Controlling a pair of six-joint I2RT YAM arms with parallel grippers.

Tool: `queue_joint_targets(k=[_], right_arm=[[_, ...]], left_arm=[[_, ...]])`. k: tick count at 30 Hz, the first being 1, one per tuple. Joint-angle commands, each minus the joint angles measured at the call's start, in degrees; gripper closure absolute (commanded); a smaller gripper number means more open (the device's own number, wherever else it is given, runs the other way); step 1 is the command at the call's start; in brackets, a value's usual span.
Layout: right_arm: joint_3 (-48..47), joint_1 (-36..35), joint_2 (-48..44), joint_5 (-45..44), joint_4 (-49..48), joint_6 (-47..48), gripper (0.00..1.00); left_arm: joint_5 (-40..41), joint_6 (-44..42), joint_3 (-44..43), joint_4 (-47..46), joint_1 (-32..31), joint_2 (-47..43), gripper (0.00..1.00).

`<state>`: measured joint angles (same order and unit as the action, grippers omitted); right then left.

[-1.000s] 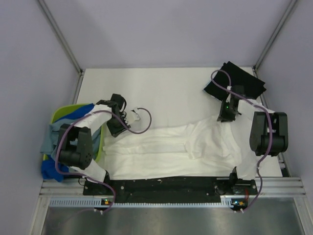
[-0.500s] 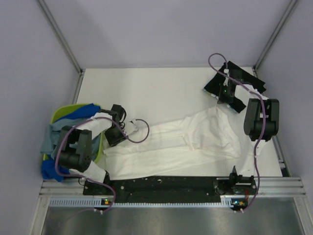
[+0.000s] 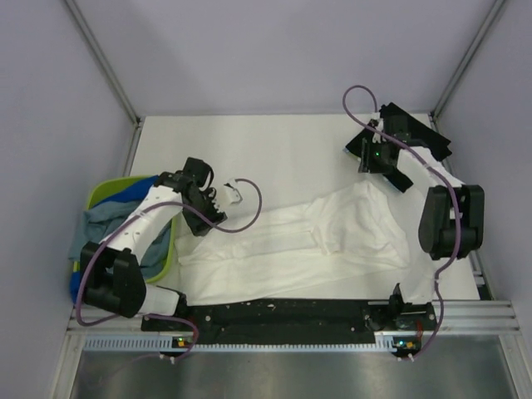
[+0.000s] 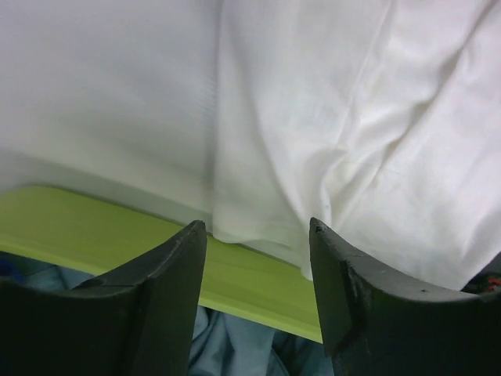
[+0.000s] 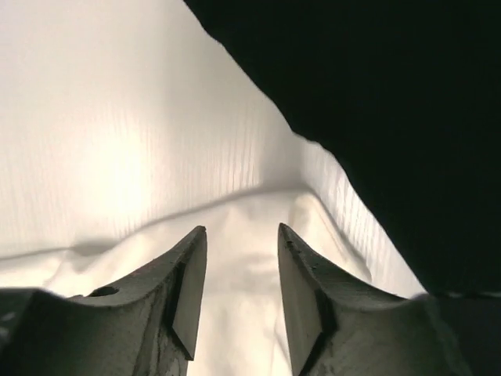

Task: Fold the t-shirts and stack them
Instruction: Rotate the tshirt 90 degrees

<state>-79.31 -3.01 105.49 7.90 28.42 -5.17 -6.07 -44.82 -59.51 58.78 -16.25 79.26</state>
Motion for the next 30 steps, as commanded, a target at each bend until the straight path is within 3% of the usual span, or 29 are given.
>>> queue_joint_targets(k=[1, 6, 19, 22, 24, 25, 27, 29, 30], right_arm=[[5.46, 0.28, -13.28, -3.49, -0.56, -1.33, 0.55], [8.82, 0.28, -15.06, -2.29, -0.48, 0.07, 0.46], [0.47, -1.21, 6.21, -1.40, 1.55, -3.62, 0.45], [-1.28, -1.83, 9.90, -0.08, 2.07, -4.41, 0.48], [-2.25, -2.00, 11.39, 1.23, 2.42, -5.20, 0.56], [-2.60, -1.92, 11.92, 2.02, 2.34, -5.46, 0.65], [-3.39, -2.35, 12.28, 3.69, 2.25, -5.64, 0.85], [-4.97, -3.23, 12.72, 5.71, 2.25, -5.03, 1.00], [-6.55, -4.10, 13.24, 7.37, 2.25, -4.77, 1.00]], left_arm=[[-1.15, 1.75, -2.20, -2.87, 0.52, 0.71, 0.39], [3.77, 2.19, -0.96, -8.33, 3.24, 4.84, 0.37], [5.54, -3.52, 7.38, -15.71, 5.44, 11.26, 0.37], [7.56, -3.26, 8.44, -17.47, 5.53, 13.63, 0.36], [6.42, -2.73, 8.62, -17.13, 5.53, 15.21, 0.37], [6.33, -2.64, 8.70, -16.69, 5.53, 15.74, 0.39], [2.91, -2.64, 9.40, -15.46, 5.53, 15.92, 0.50], [-0.59, -3.25, 10.37, -13.44, 5.53, 15.22, 0.80], [-1.92, -4.04, 11.07, -11.95, 5.53, 14.52, 1.00]])
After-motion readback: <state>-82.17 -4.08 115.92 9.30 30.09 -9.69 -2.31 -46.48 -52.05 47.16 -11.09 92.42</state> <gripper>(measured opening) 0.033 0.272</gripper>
